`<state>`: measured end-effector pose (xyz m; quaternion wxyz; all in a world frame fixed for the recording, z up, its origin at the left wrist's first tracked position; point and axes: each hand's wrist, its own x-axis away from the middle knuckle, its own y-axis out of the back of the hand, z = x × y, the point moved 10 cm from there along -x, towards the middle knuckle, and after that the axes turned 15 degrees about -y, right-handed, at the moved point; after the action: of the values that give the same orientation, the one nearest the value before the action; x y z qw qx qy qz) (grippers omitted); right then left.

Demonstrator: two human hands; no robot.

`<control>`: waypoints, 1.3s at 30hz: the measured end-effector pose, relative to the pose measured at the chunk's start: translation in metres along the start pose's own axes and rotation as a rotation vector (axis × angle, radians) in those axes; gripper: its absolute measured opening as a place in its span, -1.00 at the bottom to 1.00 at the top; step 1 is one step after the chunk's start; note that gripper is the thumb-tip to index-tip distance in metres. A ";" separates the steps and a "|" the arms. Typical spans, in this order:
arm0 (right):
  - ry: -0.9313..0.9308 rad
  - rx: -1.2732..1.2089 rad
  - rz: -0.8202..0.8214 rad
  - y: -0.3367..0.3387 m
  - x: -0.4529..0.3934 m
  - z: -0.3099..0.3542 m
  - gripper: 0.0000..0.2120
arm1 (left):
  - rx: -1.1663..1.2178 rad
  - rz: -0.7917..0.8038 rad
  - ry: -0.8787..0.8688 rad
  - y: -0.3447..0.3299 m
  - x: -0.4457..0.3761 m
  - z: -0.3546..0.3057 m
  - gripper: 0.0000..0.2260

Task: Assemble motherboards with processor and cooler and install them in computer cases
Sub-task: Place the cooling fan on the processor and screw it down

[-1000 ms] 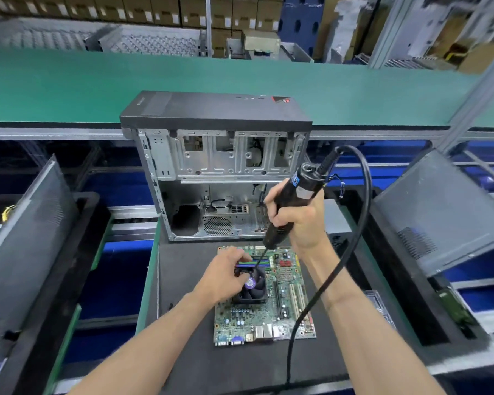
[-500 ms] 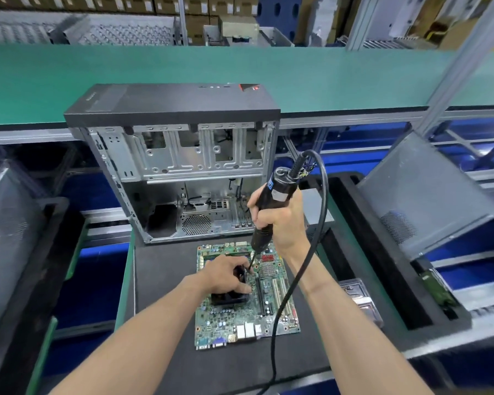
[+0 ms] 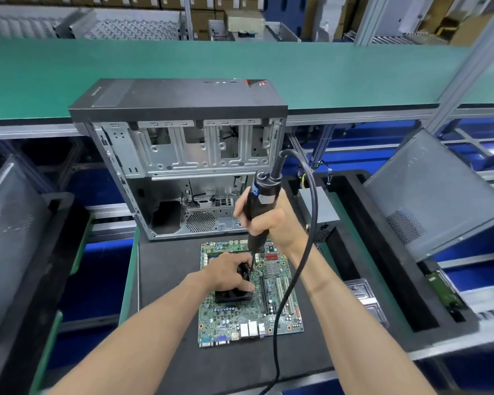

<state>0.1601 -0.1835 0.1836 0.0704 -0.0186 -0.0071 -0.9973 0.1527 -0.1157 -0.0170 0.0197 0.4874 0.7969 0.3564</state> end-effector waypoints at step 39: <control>-0.028 -0.058 -0.256 0.015 0.004 0.001 -0.73 | -0.175 0.087 0.095 -0.006 -0.007 0.015 -0.31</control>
<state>0.1579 -0.1994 0.1847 -0.0582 -0.0333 0.0183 -0.9976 0.1572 -0.1144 -0.0339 0.0089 0.5002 0.7408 0.4481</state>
